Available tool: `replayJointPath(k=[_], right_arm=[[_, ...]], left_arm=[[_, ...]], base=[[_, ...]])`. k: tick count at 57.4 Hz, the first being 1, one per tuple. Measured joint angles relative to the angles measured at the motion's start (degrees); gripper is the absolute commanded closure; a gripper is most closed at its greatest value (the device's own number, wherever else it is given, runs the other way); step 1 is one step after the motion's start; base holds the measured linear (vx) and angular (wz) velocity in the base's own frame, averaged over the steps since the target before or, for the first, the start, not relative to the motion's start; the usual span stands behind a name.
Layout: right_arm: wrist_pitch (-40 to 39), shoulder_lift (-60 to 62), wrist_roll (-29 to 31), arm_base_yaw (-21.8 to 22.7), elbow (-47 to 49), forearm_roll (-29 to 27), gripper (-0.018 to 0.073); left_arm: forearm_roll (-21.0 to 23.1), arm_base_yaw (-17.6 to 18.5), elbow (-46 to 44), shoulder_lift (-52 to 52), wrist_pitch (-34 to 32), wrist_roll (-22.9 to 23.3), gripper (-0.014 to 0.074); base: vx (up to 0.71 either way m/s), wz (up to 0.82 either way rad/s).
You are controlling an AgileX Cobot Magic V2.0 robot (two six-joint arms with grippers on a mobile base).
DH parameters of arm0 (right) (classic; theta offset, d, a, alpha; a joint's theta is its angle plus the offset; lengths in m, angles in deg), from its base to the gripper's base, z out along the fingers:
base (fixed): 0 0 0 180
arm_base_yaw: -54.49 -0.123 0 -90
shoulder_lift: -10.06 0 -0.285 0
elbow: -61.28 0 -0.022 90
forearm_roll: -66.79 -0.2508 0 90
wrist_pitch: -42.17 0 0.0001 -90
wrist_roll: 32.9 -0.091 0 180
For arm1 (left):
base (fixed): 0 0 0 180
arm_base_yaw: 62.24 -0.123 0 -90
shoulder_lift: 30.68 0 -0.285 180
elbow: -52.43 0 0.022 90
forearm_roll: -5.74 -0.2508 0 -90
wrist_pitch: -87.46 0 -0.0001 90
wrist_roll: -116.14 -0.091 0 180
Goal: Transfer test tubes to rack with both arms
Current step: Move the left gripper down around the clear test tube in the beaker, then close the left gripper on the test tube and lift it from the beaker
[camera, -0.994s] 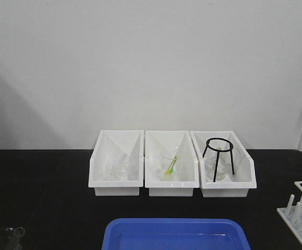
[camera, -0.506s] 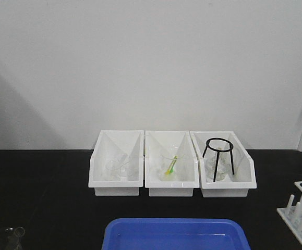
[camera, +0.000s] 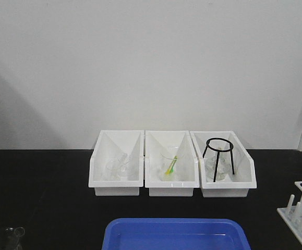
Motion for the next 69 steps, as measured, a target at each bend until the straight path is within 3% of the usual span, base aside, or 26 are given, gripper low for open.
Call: replayJointPath(k=[9, 19, 41, 69], right_arm=[[-0.56, -2.81, 0.05, 0.0, 0.0, 0.0, 0.0015], [-1.84, -3.75, 0.05, 0.0, 0.0, 0.0, 0.0015], [-2.98, -3.75, 0.11, 0.0, 0.0, 0.0, 0.0015], [-2.98, -3.75, 0.11, 0.0, 0.0, 0.0, 0.0015]], left_arm=[[0.07, 2.72, 6.77, 0.19, -12.4, -0.59, 0.0088], [0.07, 3.14, 9.81, -1.69, -27.75, -1.24, 0.0088], [0.07, 3.14, 10.38, -15.77, -49.53, -2.86, 0.0088], [0.52, 3.14, 10.38, -25.93, -62.91, -2.91, 0.0088]], base=[[0.0, 0.0], [0.0, 0.0], [0.0, 0.0], [0.0, 0.0]])
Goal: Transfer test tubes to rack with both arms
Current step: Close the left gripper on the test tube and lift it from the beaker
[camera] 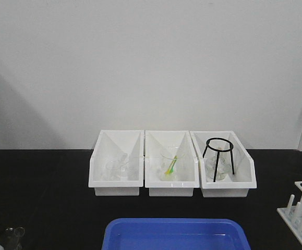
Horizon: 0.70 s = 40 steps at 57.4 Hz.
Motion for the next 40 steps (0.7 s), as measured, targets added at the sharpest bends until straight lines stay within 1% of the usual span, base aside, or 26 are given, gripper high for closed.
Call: replayJointPath(k=[8, 15, 20, 31, 40], right_arm=[[0.0, 0.0, 0.0, 0.0, 0.0, 0.0, 0.0015], [0.0, 0.0, 0.0, 0.0, 0.0, 0.0, 0.0015], [0.0, 0.0, 0.0, 0.0, 0.0, 0.0, 0.0015], [0.0, 0.0, 0.0, 0.0, 0.0, 0.0, 0.0015], [0.0, 0.0, 0.0, 0.0, 0.0, 0.0, 0.0015]], left_arm=[[1.17, 0.0, 0.0, -2.17, -2.84, 0.0, 0.0088], [4.14, 0.0, -0.89, -4.07, -4.54, -0.01, 0.0088], [5.1, 0.0, -1.59, -4.9, -5.17, -0.06, 0.0088], [5.38, 0.0, -1.95, -6.23, -5.6, -0.17, 0.0091], [4.69, 0.0, -1.95, -7.67, -5.67, -0.25, 0.0127]], base=[[0.0, 0.0], [0.0, 0.0], [0.0, 0.0], [0.0, 0.0], [0.0, 0.0]])
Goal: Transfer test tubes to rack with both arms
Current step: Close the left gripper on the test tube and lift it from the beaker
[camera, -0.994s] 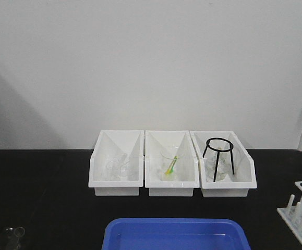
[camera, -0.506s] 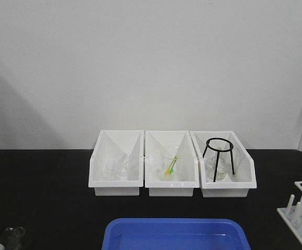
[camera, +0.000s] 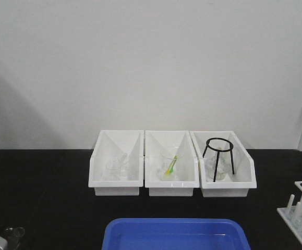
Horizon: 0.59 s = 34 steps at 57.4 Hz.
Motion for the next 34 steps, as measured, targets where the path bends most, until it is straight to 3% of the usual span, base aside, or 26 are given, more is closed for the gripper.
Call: replayJointPath(k=[15, 34], right_arm=[[0.05, 0.0, 0.0, 0.0, 0.0, 0.0, 0.0015], [1.23, 0.0, 0.0, 0.0, 0.0, 0.0, 0.0015]], left_arm=[[-2.94, 0.0, 0.0, -1.19, -0.82, -0.18, 0.0266], [-2.94, 0.0, 0.0, -1.19, -2.63, -0.3, 0.0584]], base=[[0.0, 0.0], [0.0, 0.0]])
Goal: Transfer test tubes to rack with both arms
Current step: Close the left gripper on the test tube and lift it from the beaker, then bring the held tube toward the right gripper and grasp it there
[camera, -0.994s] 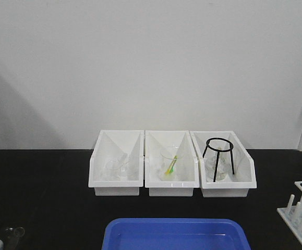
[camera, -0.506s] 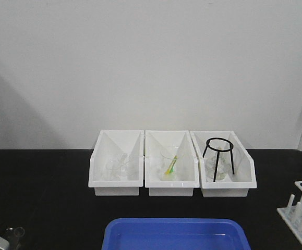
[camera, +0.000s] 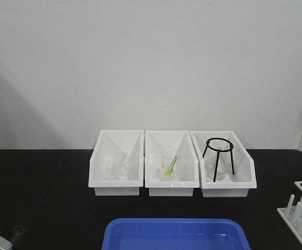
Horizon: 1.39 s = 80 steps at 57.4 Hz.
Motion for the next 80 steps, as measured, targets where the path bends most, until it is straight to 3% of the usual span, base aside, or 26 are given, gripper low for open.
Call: replayJointPath(k=[4, 25, 46, 80], right_arm=[[0.0, 0.0, 0.0, 0.0, 0.0, 0.0, 0.0015], [0.05, 0.0, 0.0, 0.0, 0.0, 0.0, 0.0015], [0.05, 0.0, 0.0, 0.0, 0.0, 0.0, 0.0015], [0.94, 0.0, 0.0, 0.0, 0.0, 0.0, 0.0015]], left_arm=[[0.0, 0.0, 0.0, 0.0, 0.0, 0.0, 0.0619], [0.05, 0.0, 0.0, 0.46, -0.23, 2.59, 0.0618], [1.87, 0.0, 0.0, 10.19, 3.42, 4.53, 0.0618], [2.07, 0.0, -20.29, 24.9, 47.78, 4.96, 0.0617]], base=[[0.0, 0.0], [0.0, 0.0], [0.0, 0.0], [0.0, 0.0]])
